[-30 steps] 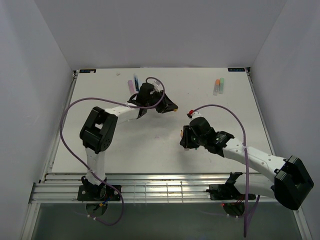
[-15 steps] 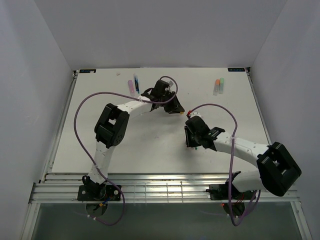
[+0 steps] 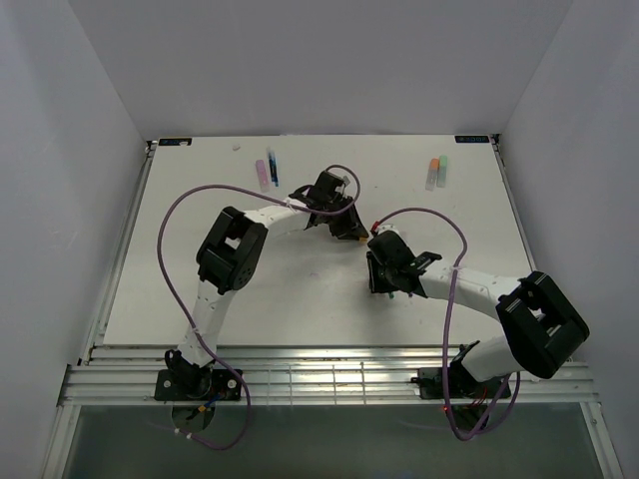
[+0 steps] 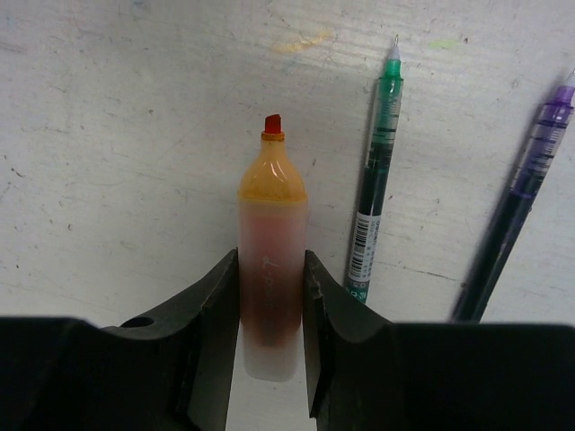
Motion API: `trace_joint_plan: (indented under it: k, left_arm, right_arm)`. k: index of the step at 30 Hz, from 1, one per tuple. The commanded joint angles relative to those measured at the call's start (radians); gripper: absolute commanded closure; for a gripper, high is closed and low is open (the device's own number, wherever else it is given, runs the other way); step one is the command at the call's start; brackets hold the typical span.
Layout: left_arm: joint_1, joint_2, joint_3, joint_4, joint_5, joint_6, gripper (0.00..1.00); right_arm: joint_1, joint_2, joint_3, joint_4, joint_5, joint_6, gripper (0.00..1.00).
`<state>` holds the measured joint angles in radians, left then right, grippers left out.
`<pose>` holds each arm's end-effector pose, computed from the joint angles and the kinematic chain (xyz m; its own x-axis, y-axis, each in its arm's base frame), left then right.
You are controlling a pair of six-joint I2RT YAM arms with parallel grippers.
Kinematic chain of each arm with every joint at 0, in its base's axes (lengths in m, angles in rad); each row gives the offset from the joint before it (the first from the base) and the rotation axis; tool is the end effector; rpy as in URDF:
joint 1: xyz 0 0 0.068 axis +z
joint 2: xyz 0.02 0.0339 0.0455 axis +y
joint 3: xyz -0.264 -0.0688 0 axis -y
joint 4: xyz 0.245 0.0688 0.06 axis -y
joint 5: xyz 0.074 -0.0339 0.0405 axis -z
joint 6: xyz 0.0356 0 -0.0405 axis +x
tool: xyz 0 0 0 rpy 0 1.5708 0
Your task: Open the pen caps
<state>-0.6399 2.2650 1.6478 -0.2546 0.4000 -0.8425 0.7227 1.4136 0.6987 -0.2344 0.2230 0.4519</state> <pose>0.3865 -0.3050 0.1418 -0.9692 -0.1355 -0.2058 0.0416 0.7333 -0.6786 0.2050 0.1702 0.1706 -0.7881 -0.1272 -0.6023 -0.2271 0.9695 0.0925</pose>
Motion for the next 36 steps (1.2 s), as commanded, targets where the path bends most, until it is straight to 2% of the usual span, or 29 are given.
trace_joint_plan:
  k: [1,6,10,12,13,16,17,20,27,36]
  left_arm:
    - [-0.01,-0.015,-0.023,0.055,0.03,0.003,1.0]
    - [-0.01,0.025,-0.01,0.058,0.04,-0.001,0.99]
    - [-0.009,0.034,-0.008,0.055,0.031,0.0,0.87]
    - [-0.009,0.044,-0.003,0.051,0.03,0.0,0.85]
    - [-0.009,0.045,-0.003,0.048,0.03,-0.001,0.8]
    - [-0.007,0.051,-0.005,0.04,0.026,-0.003,0.75]
    - [-0.006,0.051,-0.008,0.037,0.02,-0.004,0.7]
    - [-0.004,0.044,-0.029,0.049,0.019,-0.007,0.61]
    - [0.002,0.039,-0.052,0.06,0.025,-0.01,0.45]
    - [0.026,-0.024,-0.146,0.1,0.01,-0.012,0.42]
  right_arm:
    - [-0.011,0.002,0.007,0.047,-0.007,-0.002,0.92]
    - [-0.017,0.004,-0.005,0.061,-0.024,0.001,0.9]
    - [-0.017,0.005,-0.011,0.067,-0.031,0.002,0.88]
    - [-0.016,0.011,-0.014,0.069,-0.034,0.002,0.87]
    - [-0.017,0.015,-0.015,0.072,-0.04,0.005,0.86]
    - [-0.017,0.024,-0.021,0.078,-0.045,0.01,0.84]
    - [-0.016,0.025,-0.021,0.079,-0.045,0.011,0.84]
    - [-0.016,0.027,-0.022,0.078,-0.04,0.011,0.82]
    - [-0.02,0.028,-0.025,0.078,-0.043,0.008,0.8]
    - [-0.045,0.038,-0.028,0.079,-0.042,0.002,0.78]
